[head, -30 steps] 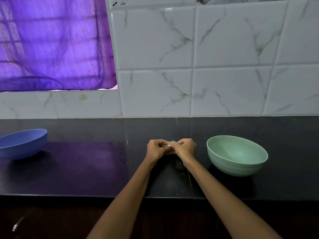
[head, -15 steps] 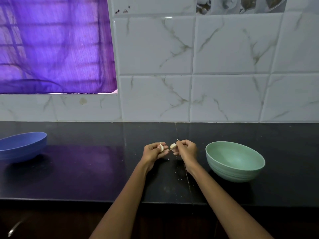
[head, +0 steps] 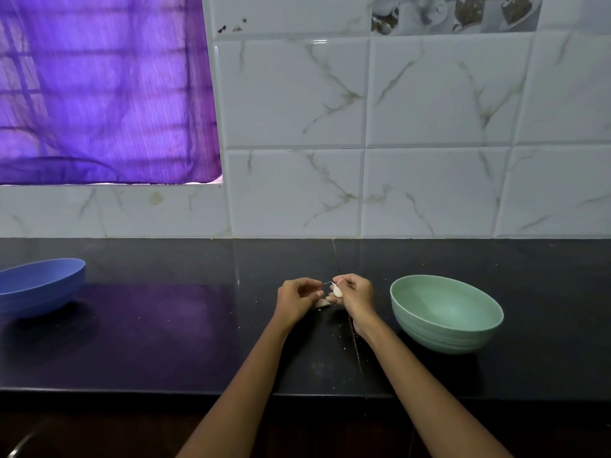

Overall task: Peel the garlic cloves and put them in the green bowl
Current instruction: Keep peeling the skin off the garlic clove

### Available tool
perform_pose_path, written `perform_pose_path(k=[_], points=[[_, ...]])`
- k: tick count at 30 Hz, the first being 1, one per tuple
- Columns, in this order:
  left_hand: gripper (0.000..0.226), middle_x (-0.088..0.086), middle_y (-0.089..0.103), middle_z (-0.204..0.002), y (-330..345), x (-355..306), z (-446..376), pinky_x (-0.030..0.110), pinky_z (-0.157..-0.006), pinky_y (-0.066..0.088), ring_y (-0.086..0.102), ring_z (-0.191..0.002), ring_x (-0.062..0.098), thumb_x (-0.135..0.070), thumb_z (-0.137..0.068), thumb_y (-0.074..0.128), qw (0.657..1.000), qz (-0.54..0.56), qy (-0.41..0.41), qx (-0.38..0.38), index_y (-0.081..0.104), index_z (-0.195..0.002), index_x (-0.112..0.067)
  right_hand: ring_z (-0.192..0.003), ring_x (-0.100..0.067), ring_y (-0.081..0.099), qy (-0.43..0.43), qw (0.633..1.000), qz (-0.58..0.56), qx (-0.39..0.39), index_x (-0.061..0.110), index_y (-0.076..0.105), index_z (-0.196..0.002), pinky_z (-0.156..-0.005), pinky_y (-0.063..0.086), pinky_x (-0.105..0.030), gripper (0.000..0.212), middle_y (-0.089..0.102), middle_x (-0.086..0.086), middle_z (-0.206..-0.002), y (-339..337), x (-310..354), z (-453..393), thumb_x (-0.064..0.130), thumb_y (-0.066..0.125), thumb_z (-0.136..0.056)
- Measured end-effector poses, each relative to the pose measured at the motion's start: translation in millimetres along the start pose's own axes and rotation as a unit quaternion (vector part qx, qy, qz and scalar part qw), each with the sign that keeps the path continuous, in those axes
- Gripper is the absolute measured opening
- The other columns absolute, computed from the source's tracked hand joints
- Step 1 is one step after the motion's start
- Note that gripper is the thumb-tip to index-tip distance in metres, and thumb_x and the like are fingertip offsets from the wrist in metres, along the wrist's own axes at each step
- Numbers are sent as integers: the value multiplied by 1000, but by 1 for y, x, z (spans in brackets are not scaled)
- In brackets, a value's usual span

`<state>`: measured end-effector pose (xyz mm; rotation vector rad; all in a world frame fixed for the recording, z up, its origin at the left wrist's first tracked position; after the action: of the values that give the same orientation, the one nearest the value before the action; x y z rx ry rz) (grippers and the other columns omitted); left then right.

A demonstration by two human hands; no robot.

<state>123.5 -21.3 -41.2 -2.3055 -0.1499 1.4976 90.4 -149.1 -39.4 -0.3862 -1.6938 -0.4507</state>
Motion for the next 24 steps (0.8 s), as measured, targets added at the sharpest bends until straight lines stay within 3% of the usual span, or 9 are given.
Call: perform_pose_path(k=[4, 6, 8, 10, 13, 17, 24], points=[[22, 0, 69, -93, -3, 0, -2, 6, -72, 49, 63, -83, 3, -12, -82, 68, 998, 4, 58, -29, 69, -104, -9, -78, -18, 66, -13, 999, 2, 39, 7, 62, -91, -69, 55, -19, 27, 65, -12, -91, 6, 2, 3, 1, 36, -96], [19, 2, 71, -88, -2, -1, -2, 9, -71, 50, 65, -77, 1, -12, -80, 70, 997, 10, 75, -25, 71, -99, -10, -84, -17, 65, -38, 997, 23, 64, 8, 62, -96, -67, 53, -18, 25, 65, -10, -94, 9, 2, 6, -3, 39, -94], [15, 4, 72, -80, -1, -2, -2, 17, -70, 54, 66, -72, 7, -14, -79, 72, 996, 17, 81, -25, 73, -93, -11, -79, -11, 62, -54, 995, 21, 83, 5, 61, -100, -54, 48, -10, 17, 63, -6, -89, 11, 4, 8, -4, 50, -90], [9, 6, 71, -76, -2, 0, -4, 23, -69, 55, 68, -71, 14, -12, -77, 73, 996, 39, 77, -36, 73, -86, -10, -80, -14, 62, -70, 994, 9, 78, 7, 60, -100, -56, 49, -10, 15, 64, -6, -88, 10, 5, 7, 0, 60, -86], [8, 3, 71, -76, -8, 2, -7, 19, -69, 54, 68, -71, 10, -2, -78, 70, 990, 108, 43, -76, 72, -83, -7, -77, -17, 65, -61, 995, -50, 66, 6, 59, -96, -64, 55, -18, 7, 65, -12, -89, 10, 7, 7, 8, 56, -91], [12, 5, 71, -81, -12, 2, -7, 13, -69, 53, 68, -70, 2, 6, -80, 65, 972, 216, 13, -90, 69, -89, -1, -68, -22, 63, -39, 995, -87, 43, -4, 58, -102, -57, 56, -20, 25, 62, -15, -83, 7, 10, 7, 14, 40, -99], [18, 4, 71, -87, -11, 4, -7, 16, -71, 53, 69, -81, 7, 7, -85, 57, 954, 294, -2, -55, 66, -99, 1, -57, -11, 65, -38, 989, -8, 143, -2, 63, -107, -58, 55, -20, 20, 68, -9, -78, 11, 3, 10, 4, 59, -88]])
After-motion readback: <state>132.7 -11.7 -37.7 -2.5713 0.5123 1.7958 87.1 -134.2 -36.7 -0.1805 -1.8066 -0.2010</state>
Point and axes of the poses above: each hand's wrist, its own z-axis away from the middle knuckle, its own y-axis out of the palm, x = y × z, the point moved 2 cm from there along -z, towards the middle knuckle
